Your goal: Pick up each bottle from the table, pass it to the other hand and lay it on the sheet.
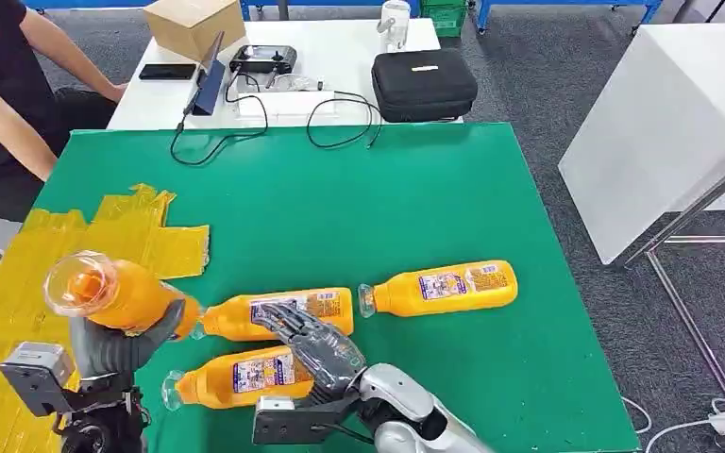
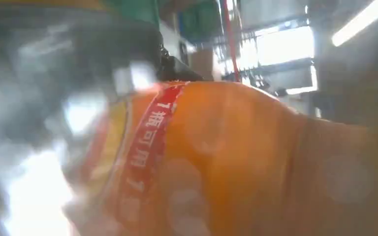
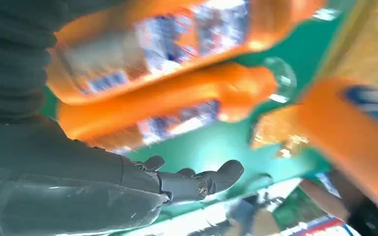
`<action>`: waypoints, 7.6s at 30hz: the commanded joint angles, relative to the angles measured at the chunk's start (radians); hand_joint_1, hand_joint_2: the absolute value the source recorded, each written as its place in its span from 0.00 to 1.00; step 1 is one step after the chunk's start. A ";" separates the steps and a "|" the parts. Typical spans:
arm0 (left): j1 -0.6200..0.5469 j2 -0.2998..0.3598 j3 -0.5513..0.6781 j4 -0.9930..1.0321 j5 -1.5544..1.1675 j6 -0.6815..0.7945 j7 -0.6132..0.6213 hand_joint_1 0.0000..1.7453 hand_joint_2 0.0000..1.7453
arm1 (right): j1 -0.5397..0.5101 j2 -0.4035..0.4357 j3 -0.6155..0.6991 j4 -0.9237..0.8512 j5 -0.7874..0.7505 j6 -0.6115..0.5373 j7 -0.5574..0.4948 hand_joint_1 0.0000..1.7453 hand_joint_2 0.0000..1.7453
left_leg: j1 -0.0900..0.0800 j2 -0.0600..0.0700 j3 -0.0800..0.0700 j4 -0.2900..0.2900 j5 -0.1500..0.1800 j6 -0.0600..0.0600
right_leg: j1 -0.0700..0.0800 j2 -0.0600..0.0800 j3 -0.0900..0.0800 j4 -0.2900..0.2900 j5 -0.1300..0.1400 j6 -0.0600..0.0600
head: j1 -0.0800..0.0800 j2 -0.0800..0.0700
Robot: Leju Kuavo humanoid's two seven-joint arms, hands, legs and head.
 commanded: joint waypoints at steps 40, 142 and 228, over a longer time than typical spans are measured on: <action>-0.249 0.320 -0.111 0.677 -1.184 0.254 0.583 0.00 0.00 | -0.108 -0.032 0.079 0.119 -0.001 0.128 0.066 0.00 0.00 | 0.000 -0.001 0.002 -0.002 0.001 -0.001 | 0.001 -0.002 0.003 -0.001 0.000 0.000 | 0.000 0.000; 0.124 -0.124 0.134 -0.154 0.553 -0.468 0.072 0.00 1.00 | 0.206 -0.027 -0.189 -0.290 -0.274 -0.125 -0.155 1.00 1.00 | 0.000 -0.002 0.000 0.000 -0.001 -0.002 | 0.000 -0.001 0.001 0.000 -0.001 0.000 | 0.000 0.000; 0.078 -0.063 0.007 0.021 0.676 -0.567 0.221 0.00 1.00 | -0.292 0.232 0.412 0.221 -0.070 0.130 0.081 1.00 1.00 | 0.001 -0.003 0.002 -0.003 0.000 -0.003 | 0.002 -0.004 0.003 -0.002 -0.001 0.000 | 0.000 0.000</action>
